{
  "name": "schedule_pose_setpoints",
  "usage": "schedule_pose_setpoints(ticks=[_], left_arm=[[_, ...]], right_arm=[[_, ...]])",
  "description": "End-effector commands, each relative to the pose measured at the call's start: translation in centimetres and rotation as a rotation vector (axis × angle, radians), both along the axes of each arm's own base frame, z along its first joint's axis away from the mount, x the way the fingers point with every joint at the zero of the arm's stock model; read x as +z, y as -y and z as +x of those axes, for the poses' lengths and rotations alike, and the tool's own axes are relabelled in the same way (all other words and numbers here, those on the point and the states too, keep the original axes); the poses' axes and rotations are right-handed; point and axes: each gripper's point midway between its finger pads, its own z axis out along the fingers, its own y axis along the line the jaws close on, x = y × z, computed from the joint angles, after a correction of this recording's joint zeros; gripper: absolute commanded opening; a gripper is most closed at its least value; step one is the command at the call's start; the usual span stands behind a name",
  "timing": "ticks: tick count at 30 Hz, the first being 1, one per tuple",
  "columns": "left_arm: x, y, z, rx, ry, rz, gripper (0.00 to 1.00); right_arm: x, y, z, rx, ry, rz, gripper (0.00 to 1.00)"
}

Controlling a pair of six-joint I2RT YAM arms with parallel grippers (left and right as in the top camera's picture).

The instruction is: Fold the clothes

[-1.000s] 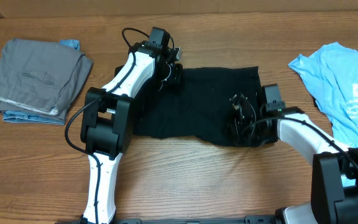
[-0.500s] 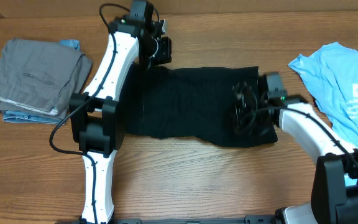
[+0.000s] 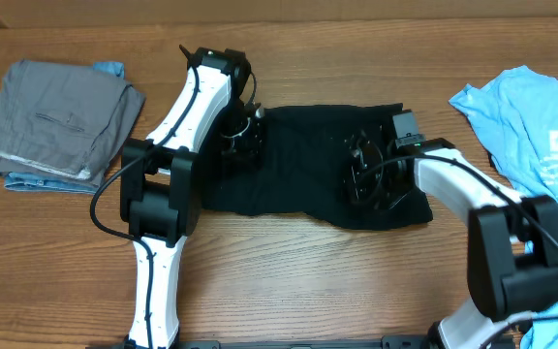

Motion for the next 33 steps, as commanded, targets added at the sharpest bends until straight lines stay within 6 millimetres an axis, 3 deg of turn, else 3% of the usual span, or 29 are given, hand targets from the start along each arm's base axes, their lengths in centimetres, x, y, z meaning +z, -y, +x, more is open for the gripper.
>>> schedule_pose_setpoints(ticks=[1,4,7,9,11,14,16,19,22,24,30,33], left_arm=[[-2.0,-3.4,-0.8,-0.010,-0.016,0.180,0.04],[-2.7,-4.9,-0.9,-0.029,-0.010,0.254,0.04],[-2.4,-6.7,-0.2,-0.034,0.019,0.327,0.04],[-1.0,-7.2,0.9,-0.008,0.050,0.321,0.04],[1.8,-7.1,2.8,0.026,0.131,0.299,0.04],[5.7,-5.4,6.3,0.065,0.301,0.205,0.04],[6.2,-3.9,8.3,0.080,0.376,0.124,0.04],[4.7,-3.6,9.6,0.088,0.408,0.112,0.04],[1.6,-5.4,10.7,0.125,0.420,0.219,0.04],[-0.1,-6.8,10.9,0.140,0.406,0.269,0.04],[-4.2,-10.4,10.9,0.196,0.320,0.303,0.04],[-4.6,-11.8,11.0,0.210,0.313,0.307,0.04]], right_arm=[[-2.5,0.6,-0.6,0.001,-0.052,-0.056,0.04],[-3.1,0.9,-0.8,-0.001,-0.067,-0.078,0.04],[-2.0,0.9,-0.2,-0.007,-0.059,-0.074,0.04],[0.3,0.6,1.1,-0.007,-0.026,-0.067,0.04],[3.9,0.1,3.4,-0.009,0.044,-0.052,0.04],[8.6,-0.7,7.0,-0.012,0.176,-0.024,0.04],[9.8,-0.7,9.5,-0.061,0.261,-0.023,0.04],[8.3,1.3,12.2,-0.173,0.314,-0.147,0.04],[7.0,2.1,14.6,-0.208,0.379,-0.203,0.04],[5.4,3.9,16.1,-0.259,0.413,-0.307,0.04],[0.6,8.7,18.0,-0.375,0.378,-0.437,0.04],[-1.0,10.5,19.2,-0.416,0.384,-0.442,0.15]])
